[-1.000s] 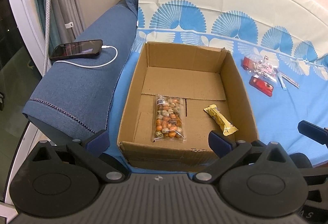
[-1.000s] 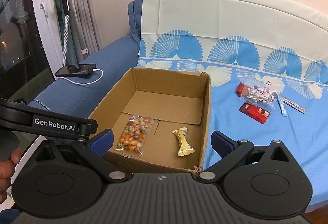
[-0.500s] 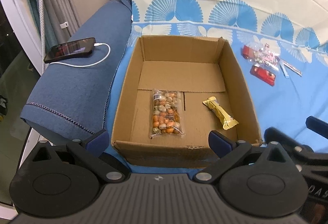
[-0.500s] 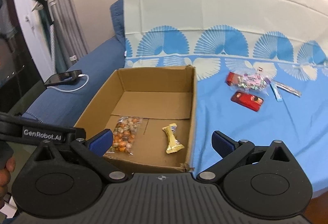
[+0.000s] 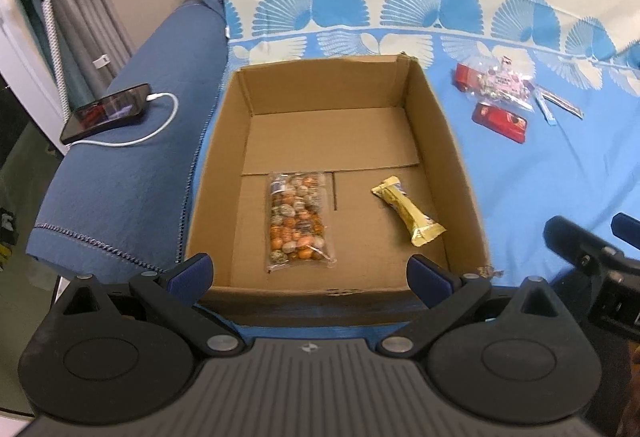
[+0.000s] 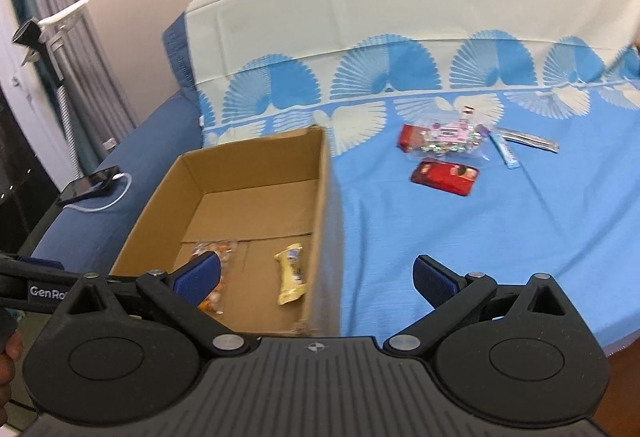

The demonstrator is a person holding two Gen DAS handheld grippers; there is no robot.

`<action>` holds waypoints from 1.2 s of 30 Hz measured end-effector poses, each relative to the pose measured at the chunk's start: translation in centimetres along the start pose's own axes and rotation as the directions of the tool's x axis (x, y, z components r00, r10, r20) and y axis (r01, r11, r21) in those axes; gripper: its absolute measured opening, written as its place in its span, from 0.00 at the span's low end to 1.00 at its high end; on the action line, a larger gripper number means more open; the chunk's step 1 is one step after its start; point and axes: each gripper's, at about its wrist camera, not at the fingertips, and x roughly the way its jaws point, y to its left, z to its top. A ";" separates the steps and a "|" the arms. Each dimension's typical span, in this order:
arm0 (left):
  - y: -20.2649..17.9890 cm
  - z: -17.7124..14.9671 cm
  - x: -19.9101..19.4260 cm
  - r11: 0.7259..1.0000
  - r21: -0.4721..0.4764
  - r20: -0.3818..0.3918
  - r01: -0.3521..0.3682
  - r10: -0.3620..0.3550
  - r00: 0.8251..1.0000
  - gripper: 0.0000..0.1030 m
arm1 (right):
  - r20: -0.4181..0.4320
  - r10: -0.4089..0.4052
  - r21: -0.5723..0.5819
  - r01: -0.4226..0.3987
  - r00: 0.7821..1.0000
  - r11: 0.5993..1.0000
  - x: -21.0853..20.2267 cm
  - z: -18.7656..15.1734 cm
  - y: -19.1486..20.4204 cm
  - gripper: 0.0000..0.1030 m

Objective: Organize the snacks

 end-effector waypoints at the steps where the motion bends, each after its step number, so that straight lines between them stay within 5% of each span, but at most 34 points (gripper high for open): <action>1: -0.3 0.2 0.1 1.000 0.005 -0.007 0.006 -0.006 1.000 1.00 | 0.002 -0.008 0.009 0.008 1.000 1.000 0.0 0.1 -0.5 0.99; 19: -11.9 10.6 5.4 0.984 0.037 -0.094 0.172 -0.168 0.981 1.00 | 0.044 -0.293 0.193 0.279 0.955 0.941 1.4 2.9 -16.6 0.99; 28: -16.5 13.8 8.3 0.984 0.045 -0.100 0.171 -0.166 0.981 1.00 | 0.002 -0.343 0.246 0.332 0.939 0.911 4.1 3.9 -21.9 0.99; 36: -17.3 13.7 9.6 0.981 0.060 -0.113 0.183 -0.175 0.978 1.00 | -0.019 -0.362 0.238 0.356 0.932 0.904 5.6 4.8 -22.8 0.99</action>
